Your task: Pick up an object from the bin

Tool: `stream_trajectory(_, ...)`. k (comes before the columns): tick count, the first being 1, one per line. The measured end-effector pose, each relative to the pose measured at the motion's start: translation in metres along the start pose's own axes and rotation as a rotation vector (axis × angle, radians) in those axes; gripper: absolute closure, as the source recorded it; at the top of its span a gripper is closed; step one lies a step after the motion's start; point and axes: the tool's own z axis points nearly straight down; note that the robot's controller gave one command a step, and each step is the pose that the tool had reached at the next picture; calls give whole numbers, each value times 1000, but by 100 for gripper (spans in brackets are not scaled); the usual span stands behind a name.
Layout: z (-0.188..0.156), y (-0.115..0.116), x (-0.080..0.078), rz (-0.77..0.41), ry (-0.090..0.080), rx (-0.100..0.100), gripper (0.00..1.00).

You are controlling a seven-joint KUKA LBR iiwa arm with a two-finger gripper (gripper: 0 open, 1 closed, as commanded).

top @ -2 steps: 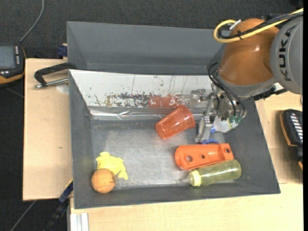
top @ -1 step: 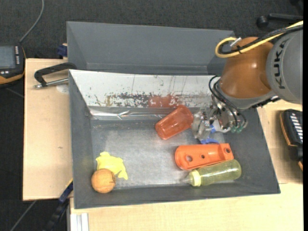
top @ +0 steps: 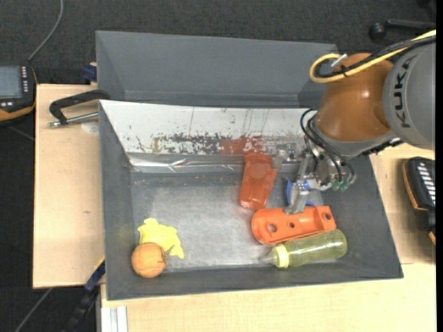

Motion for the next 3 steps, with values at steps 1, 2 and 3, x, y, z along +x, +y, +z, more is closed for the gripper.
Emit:
stream_trajectory(1,0,0,0,0,-1,0,0)
stream_trajectory(2,16,-17,13,-78,-7,-1,0)
stream_trajectory(3,37,-44,20,-82,-2,0,0)
